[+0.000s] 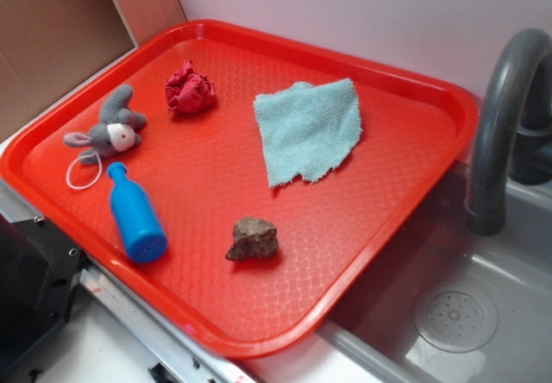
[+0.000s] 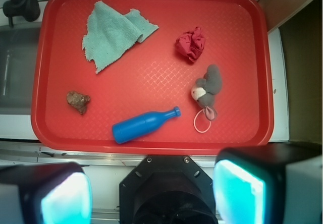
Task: Grab the rock.
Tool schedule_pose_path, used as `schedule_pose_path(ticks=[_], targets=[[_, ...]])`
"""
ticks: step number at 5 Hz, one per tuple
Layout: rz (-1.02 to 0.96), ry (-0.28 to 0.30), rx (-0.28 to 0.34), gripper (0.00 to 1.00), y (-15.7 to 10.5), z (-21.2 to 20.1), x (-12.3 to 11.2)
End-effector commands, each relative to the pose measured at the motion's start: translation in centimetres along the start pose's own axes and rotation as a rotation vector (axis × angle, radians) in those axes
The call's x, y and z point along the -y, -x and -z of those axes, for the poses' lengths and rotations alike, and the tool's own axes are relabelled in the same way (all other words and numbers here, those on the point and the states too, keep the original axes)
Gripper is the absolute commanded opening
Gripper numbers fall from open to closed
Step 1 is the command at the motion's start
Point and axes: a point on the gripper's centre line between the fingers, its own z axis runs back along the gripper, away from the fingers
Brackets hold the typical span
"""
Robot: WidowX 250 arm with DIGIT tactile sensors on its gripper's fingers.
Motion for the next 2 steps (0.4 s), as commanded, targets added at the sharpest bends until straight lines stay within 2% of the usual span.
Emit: schedule_pose_path(ticks=[1,2], targets=[[0.000,0.000,0.000,1.00,0.0,0.0,0.0],[0.185,-0.014,0.063,1.00,-1.6,1.5,1.4]])
